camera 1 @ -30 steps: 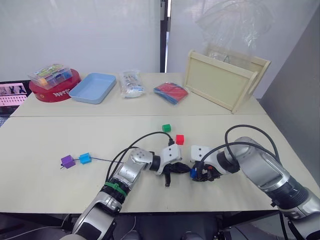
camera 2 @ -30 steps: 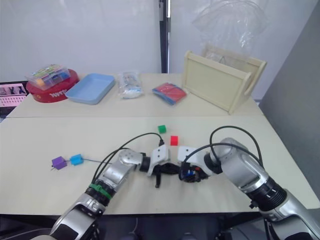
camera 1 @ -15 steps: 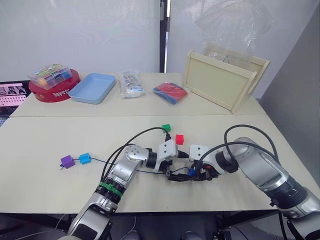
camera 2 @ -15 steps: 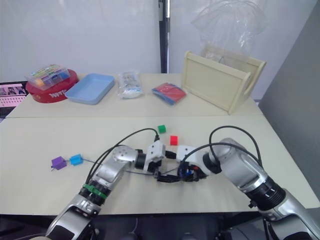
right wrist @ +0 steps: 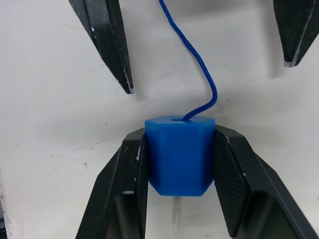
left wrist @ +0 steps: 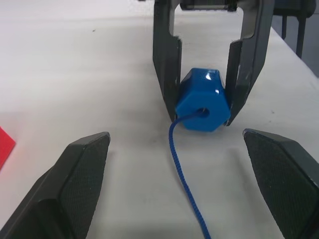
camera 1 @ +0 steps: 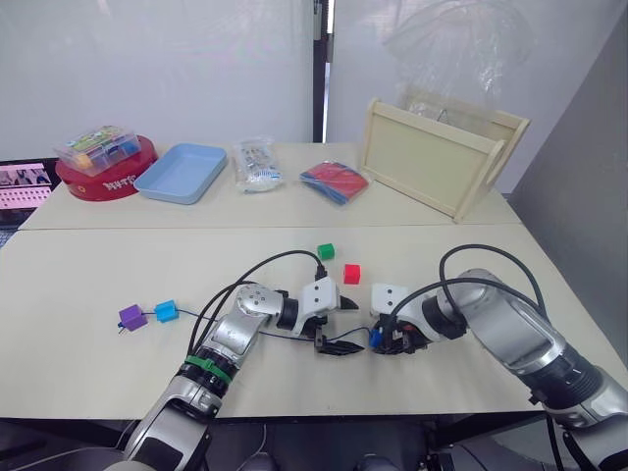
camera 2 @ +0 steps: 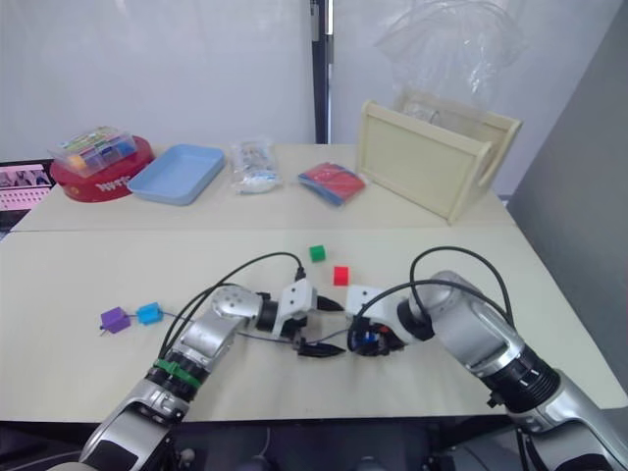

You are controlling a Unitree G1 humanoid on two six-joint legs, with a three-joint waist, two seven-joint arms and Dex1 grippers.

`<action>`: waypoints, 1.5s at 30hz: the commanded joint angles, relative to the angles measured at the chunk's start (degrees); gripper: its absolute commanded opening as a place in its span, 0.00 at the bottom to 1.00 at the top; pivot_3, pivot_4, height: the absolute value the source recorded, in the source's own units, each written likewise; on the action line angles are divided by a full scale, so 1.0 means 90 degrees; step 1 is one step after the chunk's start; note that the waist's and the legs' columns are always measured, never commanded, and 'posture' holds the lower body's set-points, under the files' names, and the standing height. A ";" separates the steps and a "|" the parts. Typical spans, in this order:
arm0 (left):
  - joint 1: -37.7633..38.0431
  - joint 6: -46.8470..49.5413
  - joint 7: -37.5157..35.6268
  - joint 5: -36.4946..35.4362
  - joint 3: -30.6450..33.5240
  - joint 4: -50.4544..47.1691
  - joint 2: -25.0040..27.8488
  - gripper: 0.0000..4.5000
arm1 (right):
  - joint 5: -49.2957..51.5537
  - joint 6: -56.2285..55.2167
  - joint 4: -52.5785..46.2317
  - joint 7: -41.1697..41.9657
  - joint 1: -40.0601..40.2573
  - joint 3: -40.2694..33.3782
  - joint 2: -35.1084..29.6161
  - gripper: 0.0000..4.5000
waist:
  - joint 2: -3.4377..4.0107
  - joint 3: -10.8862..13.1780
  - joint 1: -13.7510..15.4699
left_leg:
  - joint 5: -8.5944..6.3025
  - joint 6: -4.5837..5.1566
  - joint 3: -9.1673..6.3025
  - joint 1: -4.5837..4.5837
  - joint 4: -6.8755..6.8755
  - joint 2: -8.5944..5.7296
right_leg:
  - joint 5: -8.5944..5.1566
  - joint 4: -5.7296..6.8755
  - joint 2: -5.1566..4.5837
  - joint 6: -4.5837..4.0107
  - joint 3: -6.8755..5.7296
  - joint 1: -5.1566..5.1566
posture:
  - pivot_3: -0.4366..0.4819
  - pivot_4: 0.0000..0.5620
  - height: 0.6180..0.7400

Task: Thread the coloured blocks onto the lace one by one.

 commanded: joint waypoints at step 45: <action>-0.0613 -0.0656 -0.0317 0.0479 -0.0512 0.0801 -0.0689 0.29 | 0.0962 -0.0661 -0.0788 -0.1381 0.1627 -0.1155 -0.1233 0.62 | -0.0003 0.0002 0.0159 | -0.0002 0.0004 0.0002 -0.0010 0.0003 -0.0008 | 0.0000 -0.0009 -0.0005 0.0001 0.0000 0.0000 | 0.48 0.27 1.00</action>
